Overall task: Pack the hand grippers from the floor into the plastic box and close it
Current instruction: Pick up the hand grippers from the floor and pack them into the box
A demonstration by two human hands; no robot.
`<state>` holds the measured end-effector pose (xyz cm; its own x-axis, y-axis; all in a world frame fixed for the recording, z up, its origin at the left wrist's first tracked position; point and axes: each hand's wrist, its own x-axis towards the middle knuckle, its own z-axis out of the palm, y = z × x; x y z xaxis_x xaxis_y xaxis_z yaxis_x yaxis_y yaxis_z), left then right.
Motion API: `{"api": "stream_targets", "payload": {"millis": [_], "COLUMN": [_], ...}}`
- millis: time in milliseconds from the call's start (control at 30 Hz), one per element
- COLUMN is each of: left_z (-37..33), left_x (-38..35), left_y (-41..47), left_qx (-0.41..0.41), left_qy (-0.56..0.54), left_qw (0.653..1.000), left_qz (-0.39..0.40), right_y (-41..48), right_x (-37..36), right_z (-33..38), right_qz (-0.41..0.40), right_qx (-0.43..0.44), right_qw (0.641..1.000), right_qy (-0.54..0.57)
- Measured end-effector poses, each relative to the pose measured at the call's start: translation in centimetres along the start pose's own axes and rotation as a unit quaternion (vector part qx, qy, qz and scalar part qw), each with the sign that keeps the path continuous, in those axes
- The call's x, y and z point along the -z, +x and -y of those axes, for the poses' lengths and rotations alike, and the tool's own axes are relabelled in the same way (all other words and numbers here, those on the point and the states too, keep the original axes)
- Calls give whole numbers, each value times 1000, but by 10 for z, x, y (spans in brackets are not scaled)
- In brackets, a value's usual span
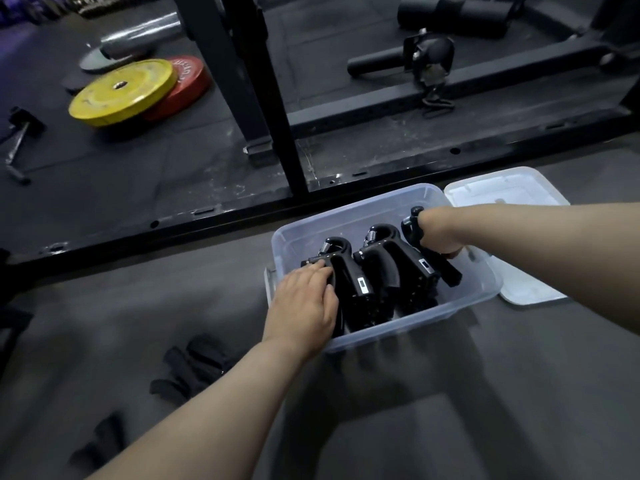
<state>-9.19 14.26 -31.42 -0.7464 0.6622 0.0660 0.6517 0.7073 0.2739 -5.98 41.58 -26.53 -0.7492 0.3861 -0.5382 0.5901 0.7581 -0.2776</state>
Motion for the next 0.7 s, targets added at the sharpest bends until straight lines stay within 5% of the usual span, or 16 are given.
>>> {"api": "stream_targets", "payload": {"millis": [300,700], "left_z": [1,0], "left_x": [-1,0], "left_y": [0,0], "left_qx": [6,5], "left_qy": [-11,-20], "left_qw": [1000,1000], "left_qz": [-3,-6], "right_y": [3,0], "right_x": [-17,-20], "right_z": [-1,-5], "right_qz": [131,256], "right_qx": [-67,-140], "right_qw": [989,923], "right_qy": [-19,252]}}
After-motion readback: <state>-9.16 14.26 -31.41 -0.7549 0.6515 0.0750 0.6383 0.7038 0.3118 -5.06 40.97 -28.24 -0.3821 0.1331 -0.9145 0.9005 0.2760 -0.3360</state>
